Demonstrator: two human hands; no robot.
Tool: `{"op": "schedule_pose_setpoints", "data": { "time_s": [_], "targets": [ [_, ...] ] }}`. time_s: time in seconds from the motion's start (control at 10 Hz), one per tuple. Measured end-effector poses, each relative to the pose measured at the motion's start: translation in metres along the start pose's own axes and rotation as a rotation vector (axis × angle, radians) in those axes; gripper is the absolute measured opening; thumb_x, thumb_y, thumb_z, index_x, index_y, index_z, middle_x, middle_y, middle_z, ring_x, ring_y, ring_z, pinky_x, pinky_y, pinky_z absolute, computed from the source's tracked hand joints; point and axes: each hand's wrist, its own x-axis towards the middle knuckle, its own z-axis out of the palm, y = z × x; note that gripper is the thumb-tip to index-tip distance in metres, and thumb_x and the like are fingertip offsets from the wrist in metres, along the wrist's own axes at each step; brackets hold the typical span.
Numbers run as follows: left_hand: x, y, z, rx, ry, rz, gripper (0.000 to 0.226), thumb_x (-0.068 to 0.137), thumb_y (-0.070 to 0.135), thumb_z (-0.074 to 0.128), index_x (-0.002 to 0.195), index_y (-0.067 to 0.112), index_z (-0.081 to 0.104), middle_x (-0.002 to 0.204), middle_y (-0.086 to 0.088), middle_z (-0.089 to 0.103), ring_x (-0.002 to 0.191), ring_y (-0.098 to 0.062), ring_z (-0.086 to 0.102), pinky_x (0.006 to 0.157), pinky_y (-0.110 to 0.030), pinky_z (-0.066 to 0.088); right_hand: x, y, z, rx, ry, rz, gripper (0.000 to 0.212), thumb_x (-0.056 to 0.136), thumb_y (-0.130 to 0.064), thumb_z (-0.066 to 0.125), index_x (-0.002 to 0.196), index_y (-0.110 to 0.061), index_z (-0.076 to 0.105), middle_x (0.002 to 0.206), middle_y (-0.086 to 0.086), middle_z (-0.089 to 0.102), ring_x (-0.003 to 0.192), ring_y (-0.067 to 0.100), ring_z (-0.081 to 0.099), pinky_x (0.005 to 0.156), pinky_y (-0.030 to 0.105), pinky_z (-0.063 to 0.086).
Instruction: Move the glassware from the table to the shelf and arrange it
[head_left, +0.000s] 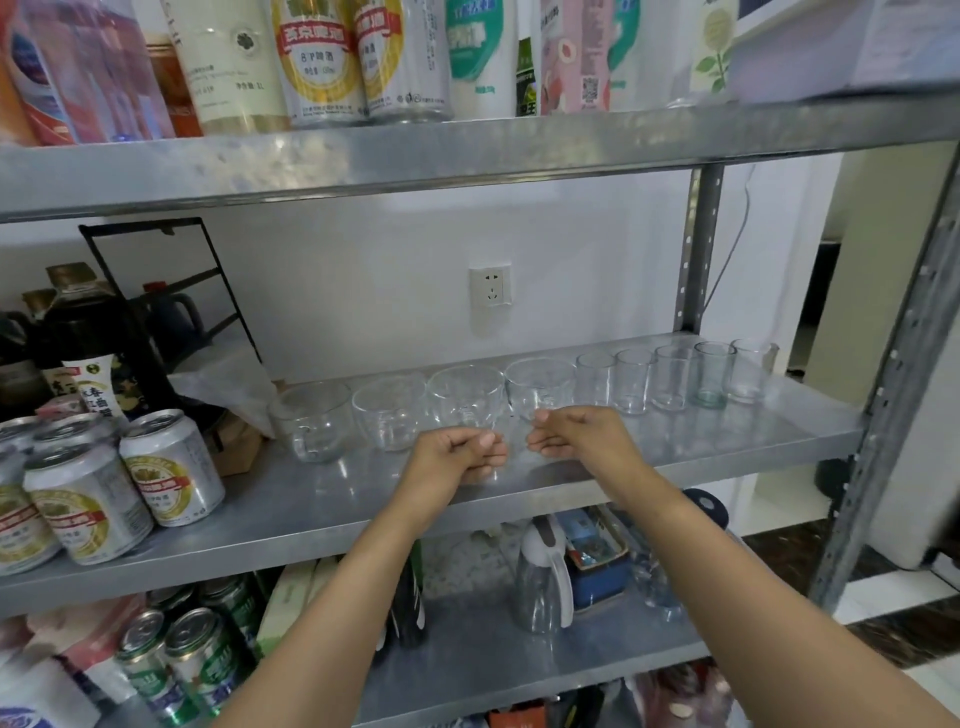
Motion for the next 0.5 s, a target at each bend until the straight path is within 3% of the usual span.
{"op": "schedule_pose_setpoints", "data": {
  "time_s": [0.3, 0.5],
  "targets": [
    [0.009, -0.002, 0.005, -0.003, 0.037, -0.015, 0.014, 0.095, 0.012, 0.057, 0.096, 0.009, 0.071, 0.092, -0.009, 0.077, 0.091, -0.021, 0.073, 0.08, -0.026, 0.058, 0.005, 0.004, -0.003, 0.016, 0.005, -0.012, 0.014, 0.093, -0.011, 0.064, 0.082, -0.008, 0.073, 0.072, 0.007, 0.075, 0.072, 0.018, 0.071, 0.071, 0.023, 0.058],
    [0.0, 0.002, 0.014, 0.078, 0.026, 0.039, 0.014, 0.095, 0.013, 0.059, 0.101, 0.009, 0.071, 0.096, -0.009, 0.076, 0.093, -0.022, 0.072, 0.08, -0.026, 0.058, -0.001, 0.003, -0.005, -0.011, -0.031, -0.041, 0.014, 0.094, -0.013, 0.064, 0.089, -0.004, 0.073, 0.08, 0.013, 0.076, 0.079, 0.023, 0.072, 0.078, 0.029, 0.059]
  ]
}}
